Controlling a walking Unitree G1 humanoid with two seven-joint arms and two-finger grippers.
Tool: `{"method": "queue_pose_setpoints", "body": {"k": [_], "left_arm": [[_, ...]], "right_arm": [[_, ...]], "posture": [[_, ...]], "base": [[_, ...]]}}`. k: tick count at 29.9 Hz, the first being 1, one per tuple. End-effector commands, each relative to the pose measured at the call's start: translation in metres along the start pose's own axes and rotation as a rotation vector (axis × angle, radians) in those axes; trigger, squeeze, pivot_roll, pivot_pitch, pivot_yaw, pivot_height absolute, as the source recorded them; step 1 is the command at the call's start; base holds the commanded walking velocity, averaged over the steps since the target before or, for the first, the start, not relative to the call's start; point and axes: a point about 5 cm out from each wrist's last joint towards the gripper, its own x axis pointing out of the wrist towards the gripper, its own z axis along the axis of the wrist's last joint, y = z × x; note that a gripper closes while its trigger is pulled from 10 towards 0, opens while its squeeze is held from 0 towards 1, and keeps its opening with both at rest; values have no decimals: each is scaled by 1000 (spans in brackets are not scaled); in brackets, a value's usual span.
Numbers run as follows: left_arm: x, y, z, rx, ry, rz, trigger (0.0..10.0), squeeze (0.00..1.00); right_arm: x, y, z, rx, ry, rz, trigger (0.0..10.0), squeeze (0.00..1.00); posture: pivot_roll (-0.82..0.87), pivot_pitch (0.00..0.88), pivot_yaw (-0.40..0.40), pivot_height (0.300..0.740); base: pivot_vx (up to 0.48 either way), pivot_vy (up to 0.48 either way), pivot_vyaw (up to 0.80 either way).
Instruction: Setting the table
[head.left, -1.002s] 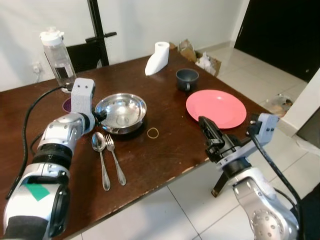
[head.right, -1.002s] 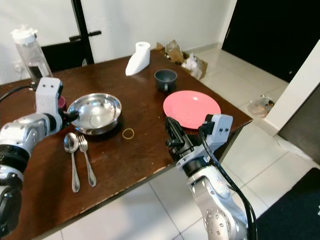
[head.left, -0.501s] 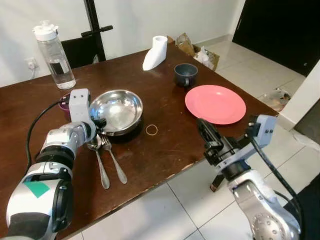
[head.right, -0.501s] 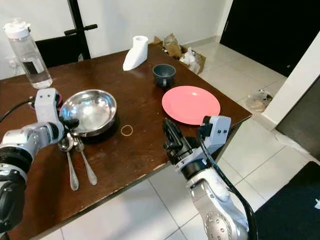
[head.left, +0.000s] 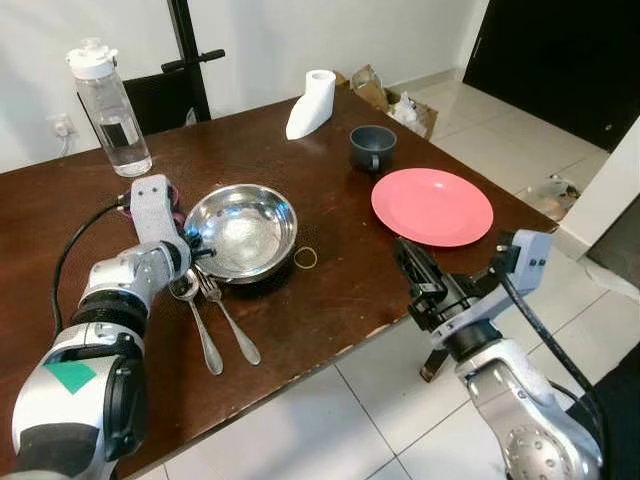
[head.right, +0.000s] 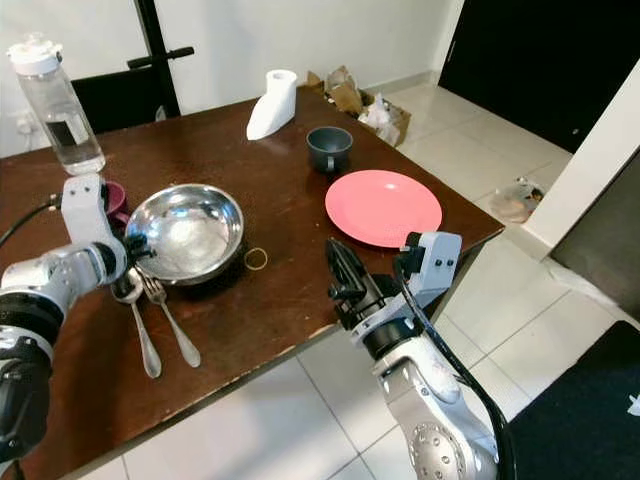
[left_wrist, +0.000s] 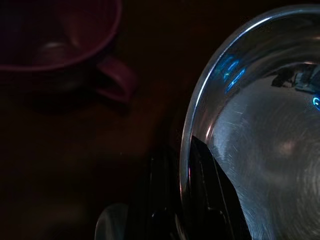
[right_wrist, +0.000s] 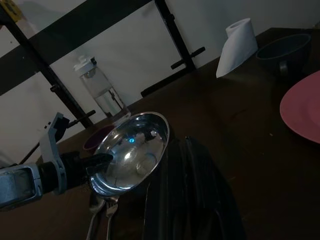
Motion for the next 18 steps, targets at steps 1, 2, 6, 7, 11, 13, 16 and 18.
{"method": "queue_pose_setpoints", "body": {"k": [1,2,6,7,11,13,16,18], "left_arm": [[2,3,-16,34,43,18,0,0],[1,0,-10,45,-11,4,0,0],[-1,-5,4,69,-124,-31,0,0],[-3,-9,11,72,-183,-59,2510,0],[-22,-20,33,29,-381,-209,10000,0],[-25,-21,34,30,-400,-224,10000,0],[-34,-24,36,27,-441,-262,10000,0],[-47,-27,37,-6,-484,-311,10000,0]], "right_arm": [[0,-1,-1,4,11,-4,10000,0],[1,-1,-1,3,9,-3,10000,0],[2,-1,0,1,6,1,10000,0],[2,-1,1,1,3,4,10000,0],[6,8,4,8,4,73,10000,0],[6,10,4,10,7,87,10000,0],[7,16,3,22,14,124,10000,0],[8,24,1,46,27,171,10000,0]], "posture": [[30,208,95,740],[29,203,94,740],[27,198,94,740],[27,192,94,740],[28,181,94,740],[28,181,94,740],[28,171,92,740],[29,161,83,740]], "base": [[0,0,0],[0,0,0],[0,0,0],[0,0,0],[0,0,0],[0,0,0],[0,0,0],[0,0,0]]}}
